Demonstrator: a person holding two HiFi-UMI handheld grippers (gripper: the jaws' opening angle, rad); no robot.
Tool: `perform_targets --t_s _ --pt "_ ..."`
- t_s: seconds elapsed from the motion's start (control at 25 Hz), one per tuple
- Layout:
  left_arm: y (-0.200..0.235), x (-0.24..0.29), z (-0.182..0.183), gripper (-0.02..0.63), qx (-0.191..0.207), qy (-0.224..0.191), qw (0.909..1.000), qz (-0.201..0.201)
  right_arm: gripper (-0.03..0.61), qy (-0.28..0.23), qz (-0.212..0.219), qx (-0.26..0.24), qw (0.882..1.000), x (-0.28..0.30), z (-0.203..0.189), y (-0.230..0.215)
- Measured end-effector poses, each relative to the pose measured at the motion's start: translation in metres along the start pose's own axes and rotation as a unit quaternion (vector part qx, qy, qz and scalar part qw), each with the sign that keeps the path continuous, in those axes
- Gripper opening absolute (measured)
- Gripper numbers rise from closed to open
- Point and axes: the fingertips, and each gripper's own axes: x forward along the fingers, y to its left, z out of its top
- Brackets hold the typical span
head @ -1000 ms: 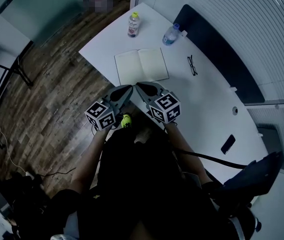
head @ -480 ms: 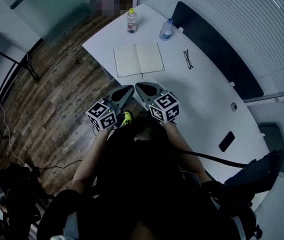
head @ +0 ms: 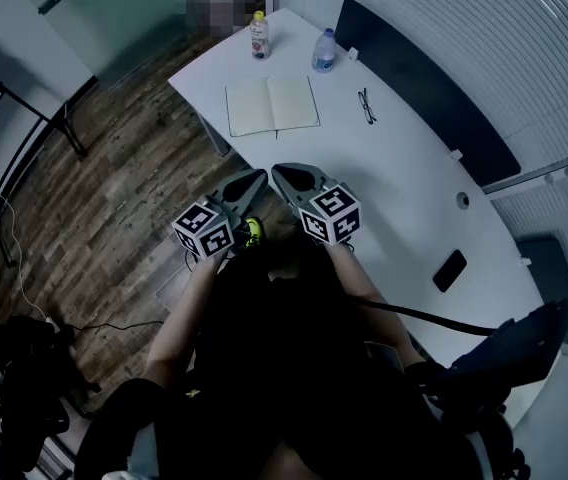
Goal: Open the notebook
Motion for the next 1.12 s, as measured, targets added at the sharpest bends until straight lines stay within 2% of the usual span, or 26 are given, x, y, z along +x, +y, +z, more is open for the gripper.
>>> perform_targets --t_s 0.44,0.84,1.12 --pt "-0.073 -0.025 -0.054 0.003 0.004 0.010 0.9999 0.012 -0.015 0.010 0.015 0.004 1.000 -0.061 -0.045 0.046" --pt "-0.104 -0.036 -0.056 0.003 0.047 0.018 0.9982 0.034 -0.015 0.001 0.031 0.001 1.000 -0.085 -0.044 0.067" --pt "-0.117 -0.044 -0.064 0.003 0.043 0.031 0.9977 0.043 -0.015 0.009 0.035 0.010 0.999 -0.095 -0.052 0.078"
